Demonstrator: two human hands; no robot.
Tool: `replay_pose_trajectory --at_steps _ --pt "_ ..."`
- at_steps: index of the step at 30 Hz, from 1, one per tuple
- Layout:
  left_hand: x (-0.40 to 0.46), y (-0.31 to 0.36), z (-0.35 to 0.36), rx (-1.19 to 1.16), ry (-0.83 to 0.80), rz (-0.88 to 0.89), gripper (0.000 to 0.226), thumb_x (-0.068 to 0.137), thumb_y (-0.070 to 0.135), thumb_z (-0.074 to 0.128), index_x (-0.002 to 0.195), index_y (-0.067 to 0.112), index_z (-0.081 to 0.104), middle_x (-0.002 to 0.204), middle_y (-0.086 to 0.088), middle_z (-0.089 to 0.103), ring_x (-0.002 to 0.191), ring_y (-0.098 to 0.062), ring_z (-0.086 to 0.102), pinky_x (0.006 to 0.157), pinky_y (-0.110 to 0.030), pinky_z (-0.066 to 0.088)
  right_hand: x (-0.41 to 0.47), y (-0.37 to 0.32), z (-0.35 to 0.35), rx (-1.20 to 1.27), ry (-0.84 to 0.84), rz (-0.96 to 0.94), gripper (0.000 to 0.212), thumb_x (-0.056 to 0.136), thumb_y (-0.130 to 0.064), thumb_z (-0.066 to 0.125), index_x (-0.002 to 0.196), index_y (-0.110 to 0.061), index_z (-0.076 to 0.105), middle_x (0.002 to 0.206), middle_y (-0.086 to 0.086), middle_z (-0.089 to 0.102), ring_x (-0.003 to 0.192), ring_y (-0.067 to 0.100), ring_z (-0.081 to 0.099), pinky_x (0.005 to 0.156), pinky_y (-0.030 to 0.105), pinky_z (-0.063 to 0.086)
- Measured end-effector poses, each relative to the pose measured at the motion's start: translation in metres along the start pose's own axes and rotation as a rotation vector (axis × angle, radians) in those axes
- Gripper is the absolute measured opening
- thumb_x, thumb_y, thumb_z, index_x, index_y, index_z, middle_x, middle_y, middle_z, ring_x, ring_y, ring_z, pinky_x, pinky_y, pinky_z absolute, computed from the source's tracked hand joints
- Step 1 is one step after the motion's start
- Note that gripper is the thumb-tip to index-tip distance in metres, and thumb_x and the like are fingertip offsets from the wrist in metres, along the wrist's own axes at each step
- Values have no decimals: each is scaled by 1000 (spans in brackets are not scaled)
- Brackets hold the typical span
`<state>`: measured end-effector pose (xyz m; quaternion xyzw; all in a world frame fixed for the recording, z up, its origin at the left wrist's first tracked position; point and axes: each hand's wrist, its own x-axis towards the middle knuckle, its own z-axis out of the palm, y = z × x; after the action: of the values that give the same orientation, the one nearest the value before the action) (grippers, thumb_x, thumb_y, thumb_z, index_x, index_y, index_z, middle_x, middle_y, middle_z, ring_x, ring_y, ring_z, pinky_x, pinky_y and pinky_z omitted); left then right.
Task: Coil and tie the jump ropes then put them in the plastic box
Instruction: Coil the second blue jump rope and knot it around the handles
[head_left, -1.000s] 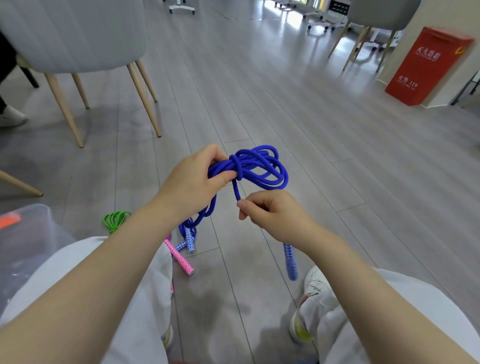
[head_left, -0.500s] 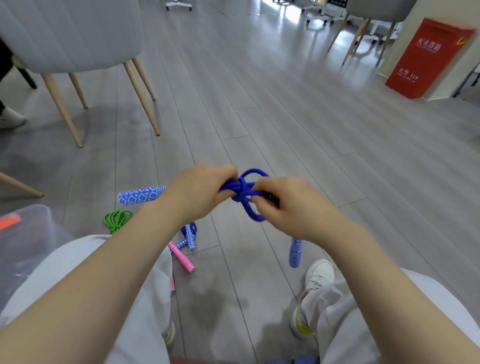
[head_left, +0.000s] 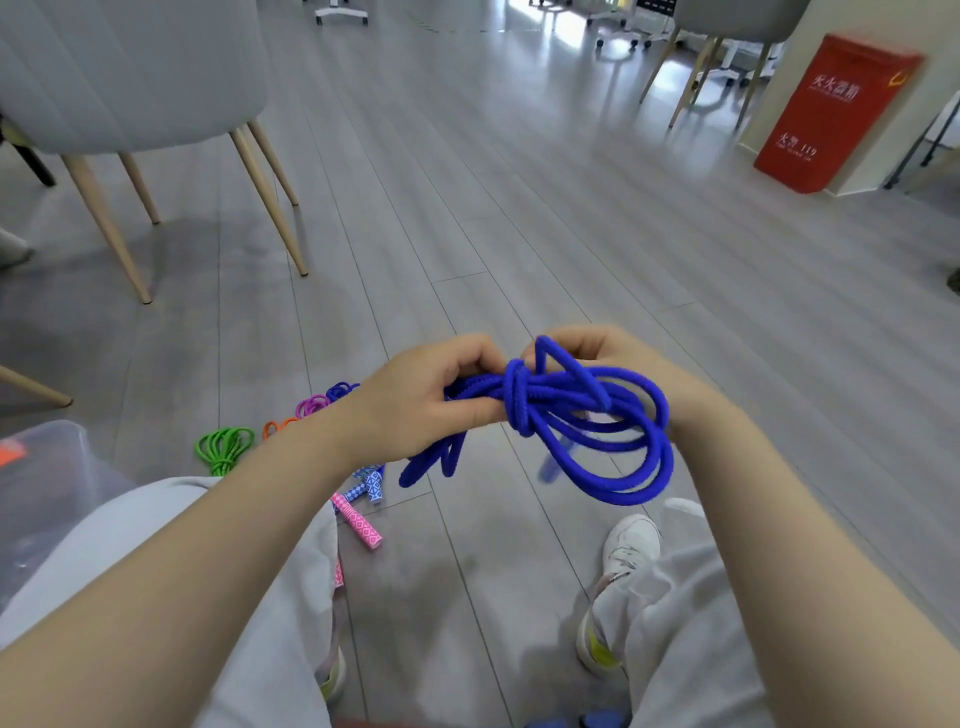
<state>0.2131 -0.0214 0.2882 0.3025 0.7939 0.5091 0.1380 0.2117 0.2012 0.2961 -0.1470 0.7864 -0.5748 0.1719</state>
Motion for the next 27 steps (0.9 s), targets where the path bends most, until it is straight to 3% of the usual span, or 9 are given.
replay_pose_trajectory --at_steps 3,6,8,11,14,17,20,23,27 --pt "0 -3 -4 -72 105 -1 20 82 21 71 81 38 59 75 11 66 70 -8 56 70 -24 48 6 2 11 -16 -68 24 20 76 -19 67 74 -38 73 67 -12 67 62 2 62 61 17 49" --pt "0 -3 -9 -167 199 19 16 79 24 70 83 36 60 77 8 68 71 -11 60 71 -25 50 12 10 31 184 -30 82 13 84 -24 62 77 -14 68 65 2 61 62 14 57 62 25 47" --pt "2 -6 -13 -175 301 13 16 85 14 70 90 25 60 75 9 69 70 -7 61 71 -22 50 13 11 47 296 10 102 30 92 -31 53 87 -2 57 70 11 59 69 23 58 71 36 52" --pt "6 -14 -26 -144 482 -20 13 84 23 70 91 25 59 79 1 70 70 -11 60 72 -29 51 13 15 67 164 -57 153 27 99 -29 52 87 -6 55 75 13 55 78 26 61 92 43 52" --pt "6 -26 -42 177 598 -72 15 86 30 70 92 25 57 82 2 66 70 -12 58 64 -16 44 11 13 75 87 -93 256 14 98 -19 54 103 -6 53 79 9 50 69 21 54 73 36 59" --pt "3 -36 -49 603 561 -83 16 90 29 64 99 19 56 83 3 60 73 -17 54 58 -23 35 5 4 79 -198 -106 266 24 94 -18 55 118 -15 54 80 2 55 63 14 53 60 30 55" --pt "4 -45 -48 809 470 -114 18 93 30 60 103 16 53 86 -4 61 78 -27 55 63 -34 39 0 -3 77 -410 -129 238 28 92 -23 58 119 -17 54 92 5 65 69 10 58 72 32 55" --pt "7 -47 -42 950 373 -65 19 93 28 59 104 14 54 91 -7 65 81 -32 57 67 -37 41 -6 -7 71 -169 -170 284 35 91 -16 62 124 -22 52 85 1 64 62 8 57 59 27 52" --pt "11 -47 -36 1049 238 -34 17 93 28 59 103 15 54 93 -5 65 82 -31 56 66 -36 40 -13 -15 49 252 -215 296 40 94 -9 57 130 -26 51 97 13 66 70 23 52 64 34 52"
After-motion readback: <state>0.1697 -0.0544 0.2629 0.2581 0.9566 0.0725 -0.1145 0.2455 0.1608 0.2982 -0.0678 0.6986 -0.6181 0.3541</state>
